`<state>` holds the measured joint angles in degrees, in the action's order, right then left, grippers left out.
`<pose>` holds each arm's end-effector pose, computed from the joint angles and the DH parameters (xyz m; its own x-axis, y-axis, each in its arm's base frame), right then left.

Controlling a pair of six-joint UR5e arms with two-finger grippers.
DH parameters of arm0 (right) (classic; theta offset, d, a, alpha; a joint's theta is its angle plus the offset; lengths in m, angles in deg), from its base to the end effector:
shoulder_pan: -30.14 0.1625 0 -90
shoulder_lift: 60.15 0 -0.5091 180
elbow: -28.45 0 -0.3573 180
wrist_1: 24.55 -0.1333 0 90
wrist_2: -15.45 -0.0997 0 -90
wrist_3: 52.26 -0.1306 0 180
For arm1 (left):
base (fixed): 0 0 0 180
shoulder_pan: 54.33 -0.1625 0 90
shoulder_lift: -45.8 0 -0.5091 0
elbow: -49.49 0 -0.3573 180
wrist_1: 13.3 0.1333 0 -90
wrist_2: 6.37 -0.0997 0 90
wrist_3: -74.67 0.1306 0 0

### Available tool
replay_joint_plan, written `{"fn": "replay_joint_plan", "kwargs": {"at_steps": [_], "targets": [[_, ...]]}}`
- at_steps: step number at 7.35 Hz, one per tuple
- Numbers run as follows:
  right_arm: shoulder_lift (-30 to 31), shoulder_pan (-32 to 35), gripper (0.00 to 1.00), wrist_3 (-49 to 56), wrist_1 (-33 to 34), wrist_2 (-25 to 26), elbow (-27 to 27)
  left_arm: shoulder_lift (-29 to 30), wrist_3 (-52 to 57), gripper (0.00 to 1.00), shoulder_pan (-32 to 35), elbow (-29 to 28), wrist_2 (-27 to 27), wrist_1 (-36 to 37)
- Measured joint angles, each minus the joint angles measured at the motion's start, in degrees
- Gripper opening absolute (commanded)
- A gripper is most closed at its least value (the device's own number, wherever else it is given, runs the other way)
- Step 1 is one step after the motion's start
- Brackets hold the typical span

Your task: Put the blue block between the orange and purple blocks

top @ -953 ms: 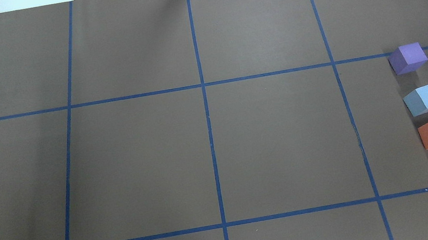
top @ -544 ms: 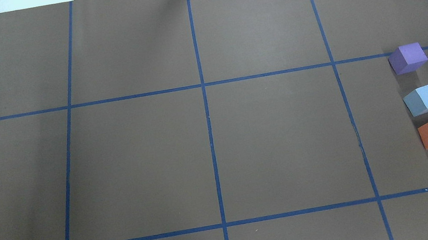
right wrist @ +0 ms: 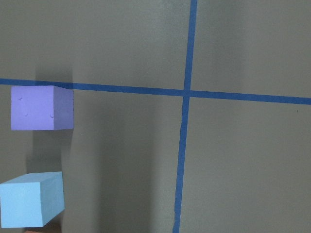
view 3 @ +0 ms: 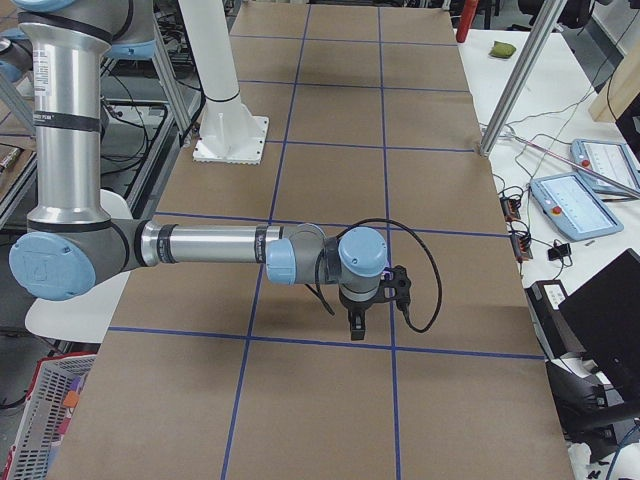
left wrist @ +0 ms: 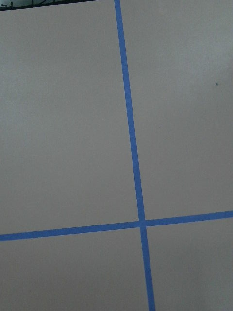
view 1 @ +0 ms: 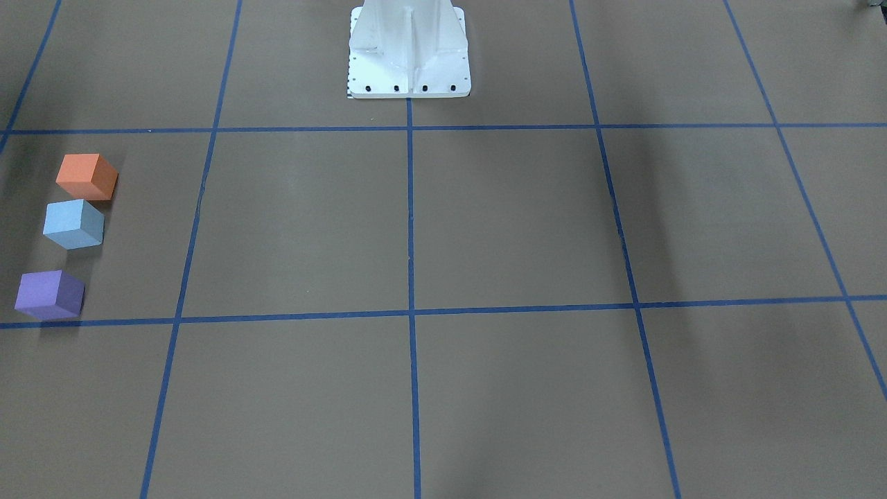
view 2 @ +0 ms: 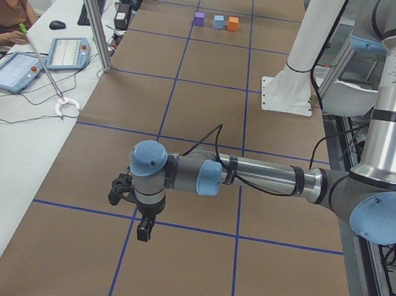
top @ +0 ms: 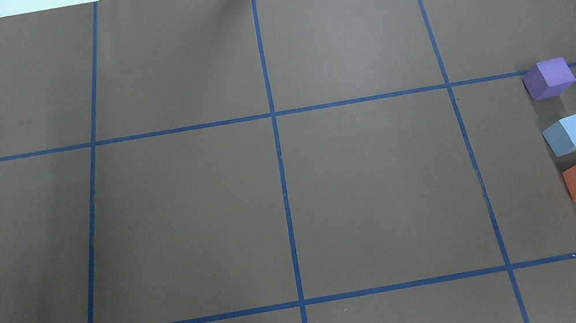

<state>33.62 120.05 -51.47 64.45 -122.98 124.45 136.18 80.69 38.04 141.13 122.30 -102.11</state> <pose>0.0349 -0.4280 0.7375 0.6634 -0.0570 0.7461 0.0107 0.9977 0.0666 -0.0707 -0.4591 0.7595 0.7805 0.0817 -0.6198 -0.0407 0.9960 0.0799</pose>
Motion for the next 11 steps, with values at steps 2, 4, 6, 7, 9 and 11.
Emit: {"fn": "replay_joint_plan", "kwargs": {"at_steps": [2,4,6,7,9,11], "targets": [[-0.01,0.0,1.0,-5.16,0.01,0.27,0.02,-0.02,-0.33,1.0,0.0,0.08,0.0,-0.2],[0.06,0.0,1.0,-7.34,-0.07,0.34,0.01,-0.01,-0.31,1.0,-0.04,0.11,-0.02,-0.28],[0.09,0.0,1.0,-7.61,-0.13,0.35,-0.02,0.06,-0.32,1.0,-0.04,0.11,-0.02,-0.25],[0.1,0.0,1.0,-7.63,-0.14,0.35,-0.01,0.06,-0.36,1.0,-0.03,0.11,-0.01,-0.23],[0.1,0.0,1.0,-7.64,-0.14,0.34,0.06,0.09,-0.39,1.0,0.0,0.09,0.0,-0.22],[0.1,0.0,1.0,-7.64,-0.14,0.2,0.06,0.14,-0.39,1.0,-0.05,0.1,0.0,-0.22]]}}
